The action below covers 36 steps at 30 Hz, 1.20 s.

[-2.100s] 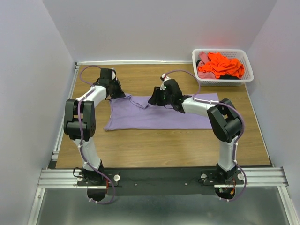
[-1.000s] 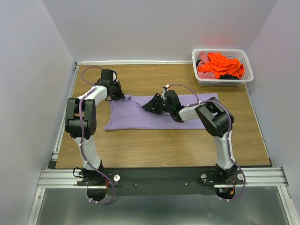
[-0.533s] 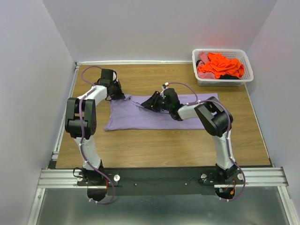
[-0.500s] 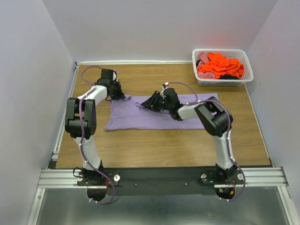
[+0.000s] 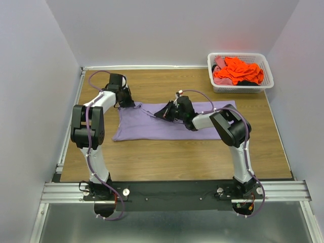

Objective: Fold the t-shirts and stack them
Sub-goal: Fold the tshirt

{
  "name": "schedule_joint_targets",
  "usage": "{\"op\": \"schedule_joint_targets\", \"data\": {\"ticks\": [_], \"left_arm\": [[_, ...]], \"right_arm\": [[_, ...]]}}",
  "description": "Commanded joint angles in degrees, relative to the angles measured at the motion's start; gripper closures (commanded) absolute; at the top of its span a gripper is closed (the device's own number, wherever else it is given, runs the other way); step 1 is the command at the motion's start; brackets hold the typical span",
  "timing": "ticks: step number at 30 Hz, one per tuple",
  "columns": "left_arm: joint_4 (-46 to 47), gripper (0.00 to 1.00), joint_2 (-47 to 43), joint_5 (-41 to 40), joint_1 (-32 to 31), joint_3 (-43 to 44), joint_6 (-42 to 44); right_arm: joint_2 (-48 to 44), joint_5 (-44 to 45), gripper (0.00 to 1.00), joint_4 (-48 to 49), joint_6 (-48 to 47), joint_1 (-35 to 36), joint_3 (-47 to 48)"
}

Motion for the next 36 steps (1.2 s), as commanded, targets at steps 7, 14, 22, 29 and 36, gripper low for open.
{"op": "schedule_joint_targets", "data": {"ticks": [7,14,22,29,36], "left_arm": [[-6.7,1.00,0.5,2.7,1.2,4.6,5.2],[-10.3,1.00,0.0,4.0,2.3,4.3,7.4],[-12.0,1.00,-1.6,4.6,2.7,2.5,8.4],[-12.3,1.00,-4.0,4.4,3.0,1.6,8.4],[-14.4,1.00,-4.5,5.1,3.3,3.2,8.8]], "right_arm": [[-4.3,-4.5,1.00,-7.5,-5.2,-4.7,-0.2],[-4.7,-9.3,0.99,-18.4,-10.2,-4.8,4.7],[-3.2,-15.0,1.00,-20.5,-9.0,-4.7,6.6],[-4.1,-16.5,1.00,-22.8,-8.9,-4.7,6.7],[-4.3,-18.0,1.00,-25.0,-9.2,-4.4,8.1]]}}
